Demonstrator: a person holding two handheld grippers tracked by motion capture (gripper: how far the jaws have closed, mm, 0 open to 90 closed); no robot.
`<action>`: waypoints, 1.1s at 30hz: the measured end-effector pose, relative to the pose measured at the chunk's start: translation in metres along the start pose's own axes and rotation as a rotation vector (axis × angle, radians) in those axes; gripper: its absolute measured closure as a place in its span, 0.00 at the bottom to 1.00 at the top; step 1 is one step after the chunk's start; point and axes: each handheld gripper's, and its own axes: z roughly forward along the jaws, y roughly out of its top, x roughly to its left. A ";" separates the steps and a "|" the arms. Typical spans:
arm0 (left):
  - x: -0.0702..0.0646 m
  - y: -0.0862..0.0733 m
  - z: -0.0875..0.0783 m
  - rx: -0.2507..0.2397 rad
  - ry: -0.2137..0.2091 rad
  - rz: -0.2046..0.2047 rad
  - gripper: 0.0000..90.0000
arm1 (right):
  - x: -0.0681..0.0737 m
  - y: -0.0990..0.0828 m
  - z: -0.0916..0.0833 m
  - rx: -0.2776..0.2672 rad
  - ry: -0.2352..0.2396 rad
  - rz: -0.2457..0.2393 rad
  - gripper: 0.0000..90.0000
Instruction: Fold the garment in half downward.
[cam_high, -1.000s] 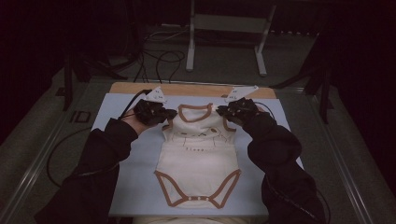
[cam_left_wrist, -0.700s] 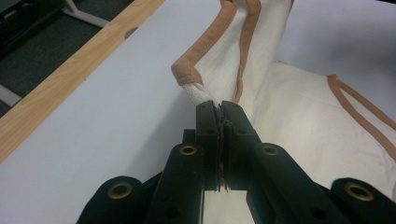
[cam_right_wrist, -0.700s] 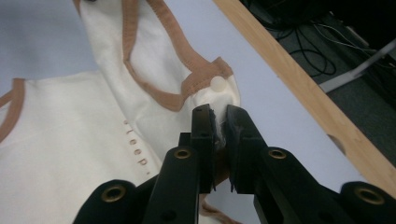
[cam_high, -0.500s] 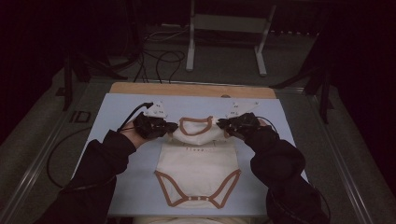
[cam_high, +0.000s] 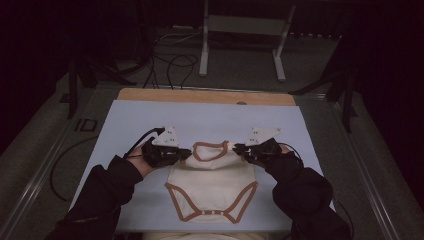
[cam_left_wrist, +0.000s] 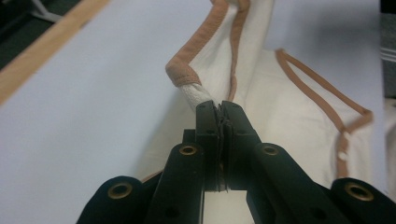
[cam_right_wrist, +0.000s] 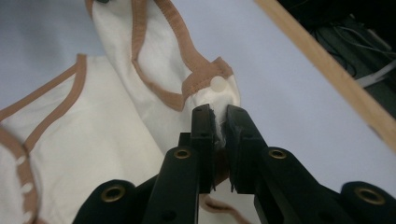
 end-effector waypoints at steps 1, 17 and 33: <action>-0.003 -0.003 0.001 0.008 0.000 0.005 0.97 | 0.003 -0.002 0.000 0.005 0.008 0.000 0.92; -0.033 -0.035 0.018 0.066 -0.086 0.013 0.97 | 0.039 -0.036 0.006 0.028 0.091 0.034 0.91; -0.060 -0.051 0.023 0.096 -0.159 0.049 0.96 | 0.071 -0.070 -0.003 0.028 0.180 0.127 0.90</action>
